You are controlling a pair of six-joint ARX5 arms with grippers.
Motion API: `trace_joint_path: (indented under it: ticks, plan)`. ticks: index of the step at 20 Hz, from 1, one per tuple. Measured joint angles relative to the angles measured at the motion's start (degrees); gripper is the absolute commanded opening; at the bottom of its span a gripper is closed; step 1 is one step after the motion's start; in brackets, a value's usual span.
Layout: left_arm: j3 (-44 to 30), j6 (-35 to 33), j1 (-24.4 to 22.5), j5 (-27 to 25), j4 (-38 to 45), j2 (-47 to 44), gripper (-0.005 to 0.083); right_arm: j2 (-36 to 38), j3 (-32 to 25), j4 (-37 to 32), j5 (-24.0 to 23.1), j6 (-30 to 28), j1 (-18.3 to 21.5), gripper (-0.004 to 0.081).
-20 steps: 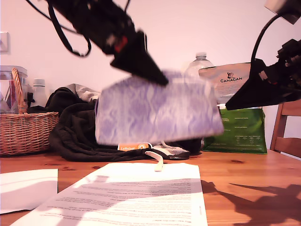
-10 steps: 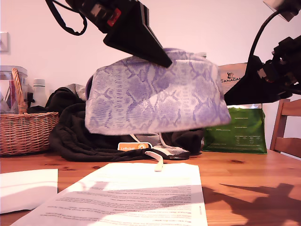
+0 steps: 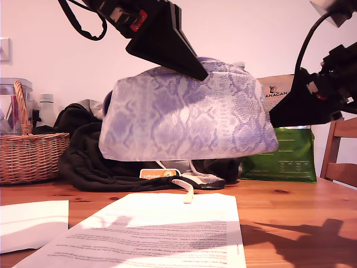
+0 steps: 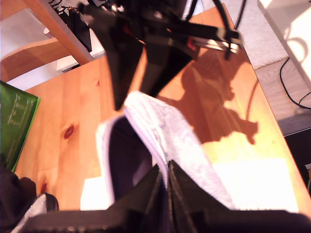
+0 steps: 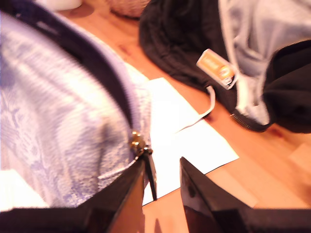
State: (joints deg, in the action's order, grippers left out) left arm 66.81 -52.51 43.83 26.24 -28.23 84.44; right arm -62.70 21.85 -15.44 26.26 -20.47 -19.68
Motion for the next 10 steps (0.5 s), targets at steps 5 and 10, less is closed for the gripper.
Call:
trace_joint_path:
  ticks: [5,10]
  plan:
    - [0.0,0.0,0.0,0.0,0.5,-0.5,-0.002,0.0,0.0,1.8,-0.5,-0.5,-0.5,0.0112]
    - [0.0,0.0,0.0,0.0,1.2,-1.4,-0.002,0.0,0.0,1.8,-1.4,-0.5,-0.7,-0.0012]
